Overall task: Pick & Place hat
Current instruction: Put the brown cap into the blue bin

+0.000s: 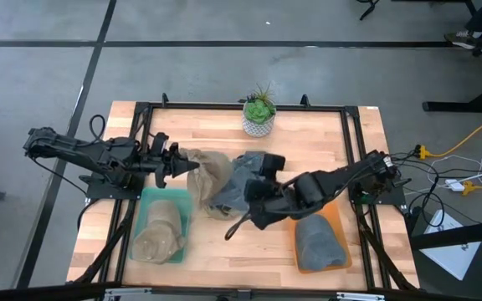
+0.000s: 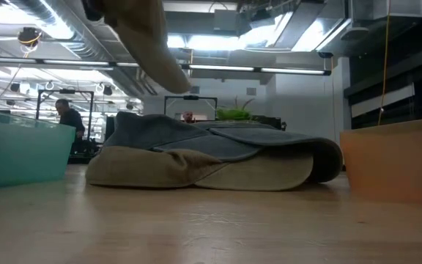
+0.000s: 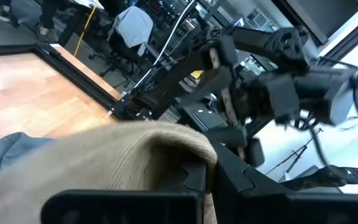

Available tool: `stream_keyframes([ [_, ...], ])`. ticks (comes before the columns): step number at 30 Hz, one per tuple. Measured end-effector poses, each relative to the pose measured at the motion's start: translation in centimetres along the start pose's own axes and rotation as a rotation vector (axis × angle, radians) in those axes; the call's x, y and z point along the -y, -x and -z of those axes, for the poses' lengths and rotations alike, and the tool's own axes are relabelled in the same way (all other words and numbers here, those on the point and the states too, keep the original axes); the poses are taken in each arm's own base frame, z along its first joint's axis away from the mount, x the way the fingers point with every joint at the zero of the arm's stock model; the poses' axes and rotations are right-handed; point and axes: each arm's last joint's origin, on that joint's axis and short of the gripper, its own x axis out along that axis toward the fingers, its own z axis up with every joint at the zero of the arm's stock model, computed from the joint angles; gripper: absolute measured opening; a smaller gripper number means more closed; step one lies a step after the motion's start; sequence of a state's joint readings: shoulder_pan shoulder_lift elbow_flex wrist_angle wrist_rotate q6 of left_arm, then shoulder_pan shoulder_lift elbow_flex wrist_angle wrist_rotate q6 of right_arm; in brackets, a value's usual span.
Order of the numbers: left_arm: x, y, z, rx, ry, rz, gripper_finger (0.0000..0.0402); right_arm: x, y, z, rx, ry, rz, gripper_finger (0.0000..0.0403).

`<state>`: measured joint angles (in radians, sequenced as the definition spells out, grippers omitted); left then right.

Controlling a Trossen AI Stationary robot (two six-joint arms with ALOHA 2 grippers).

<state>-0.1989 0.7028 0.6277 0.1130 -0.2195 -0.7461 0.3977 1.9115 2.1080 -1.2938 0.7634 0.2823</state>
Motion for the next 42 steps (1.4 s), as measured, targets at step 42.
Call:
stream_keyframes([
  [42,-0.2,-5.5,0.7,0.35,-0.128,-0.13,0.0005,0.4,-6.0,-2.2,0.431,-0.397,0.203,0.0216],
])
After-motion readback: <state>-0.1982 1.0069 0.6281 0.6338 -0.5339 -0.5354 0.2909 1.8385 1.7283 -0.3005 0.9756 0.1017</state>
